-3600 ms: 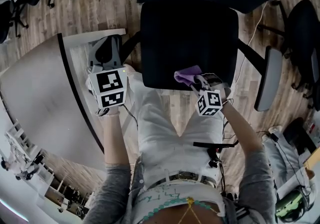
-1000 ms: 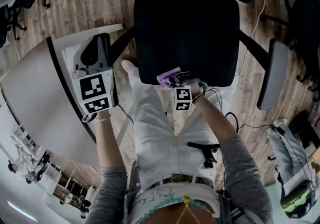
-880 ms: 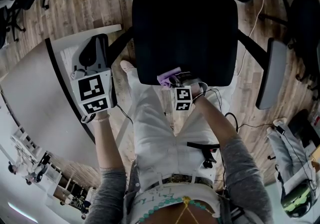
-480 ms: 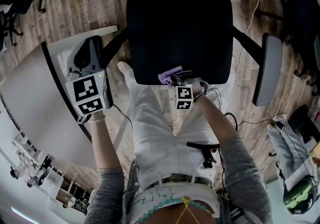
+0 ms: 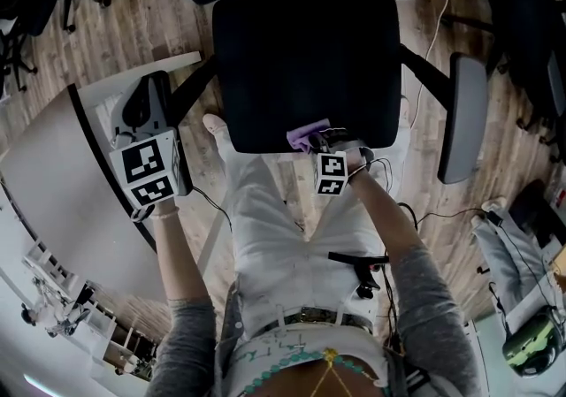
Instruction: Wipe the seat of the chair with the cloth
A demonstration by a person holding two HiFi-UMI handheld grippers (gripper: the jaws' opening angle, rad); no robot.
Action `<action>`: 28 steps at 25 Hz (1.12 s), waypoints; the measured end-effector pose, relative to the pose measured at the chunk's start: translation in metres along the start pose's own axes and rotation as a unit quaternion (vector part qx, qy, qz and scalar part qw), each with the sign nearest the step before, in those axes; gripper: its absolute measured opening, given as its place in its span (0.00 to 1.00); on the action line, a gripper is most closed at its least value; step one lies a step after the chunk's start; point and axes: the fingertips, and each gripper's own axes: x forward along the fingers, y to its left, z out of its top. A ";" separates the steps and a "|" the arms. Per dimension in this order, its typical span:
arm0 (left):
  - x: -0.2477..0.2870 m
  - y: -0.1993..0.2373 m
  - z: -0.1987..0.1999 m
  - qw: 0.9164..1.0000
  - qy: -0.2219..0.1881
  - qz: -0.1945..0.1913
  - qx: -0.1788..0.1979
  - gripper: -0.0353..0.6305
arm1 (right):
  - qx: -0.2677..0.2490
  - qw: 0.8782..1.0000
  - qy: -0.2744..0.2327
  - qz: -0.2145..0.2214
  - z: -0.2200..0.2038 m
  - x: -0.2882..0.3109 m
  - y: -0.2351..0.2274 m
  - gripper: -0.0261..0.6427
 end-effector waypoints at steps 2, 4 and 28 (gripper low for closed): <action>0.001 0.001 0.001 1.000 0.000 0.005 0.008 0.06 | 0.007 1.000 0.004 0.002 -0.008 -0.003 0.000 0.11; 0.001 0.001 0.001 1.000 0.001 0.008 0.011 0.06 | 0.013 1.000 0.008 0.001 -0.014 -0.006 -0.002 0.11; 0.002 0.000 0.002 1.000 0.003 0.004 0.005 0.06 | 0.064 0.996 0.062 -0.011 -0.082 -0.041 -0.001 0.11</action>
